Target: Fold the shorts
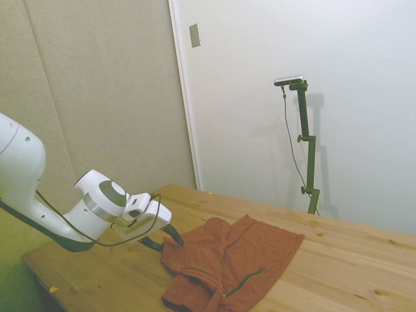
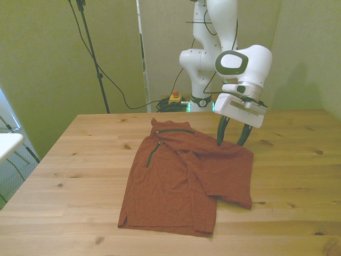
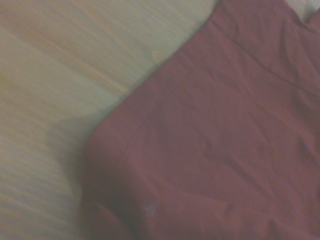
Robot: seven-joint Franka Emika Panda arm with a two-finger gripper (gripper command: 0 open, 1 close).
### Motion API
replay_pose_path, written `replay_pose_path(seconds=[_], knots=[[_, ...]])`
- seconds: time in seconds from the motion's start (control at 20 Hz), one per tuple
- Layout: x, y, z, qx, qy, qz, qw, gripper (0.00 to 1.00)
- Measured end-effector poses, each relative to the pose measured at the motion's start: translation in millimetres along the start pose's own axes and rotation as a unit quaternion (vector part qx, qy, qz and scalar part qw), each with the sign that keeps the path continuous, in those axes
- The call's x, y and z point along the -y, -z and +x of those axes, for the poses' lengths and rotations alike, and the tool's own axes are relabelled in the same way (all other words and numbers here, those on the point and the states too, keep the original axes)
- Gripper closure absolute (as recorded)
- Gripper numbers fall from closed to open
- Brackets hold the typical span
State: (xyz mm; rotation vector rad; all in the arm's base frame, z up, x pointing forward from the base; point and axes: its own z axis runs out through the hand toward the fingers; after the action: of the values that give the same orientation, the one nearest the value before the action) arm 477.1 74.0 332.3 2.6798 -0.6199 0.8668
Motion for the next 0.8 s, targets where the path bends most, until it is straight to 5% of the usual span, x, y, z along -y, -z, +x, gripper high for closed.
replay_pose_path(seconds=[0.8], knots=[[55.4, -1.5, 11.8, -0.005, 0.002, 0.01, 0.9999, 0.0]])
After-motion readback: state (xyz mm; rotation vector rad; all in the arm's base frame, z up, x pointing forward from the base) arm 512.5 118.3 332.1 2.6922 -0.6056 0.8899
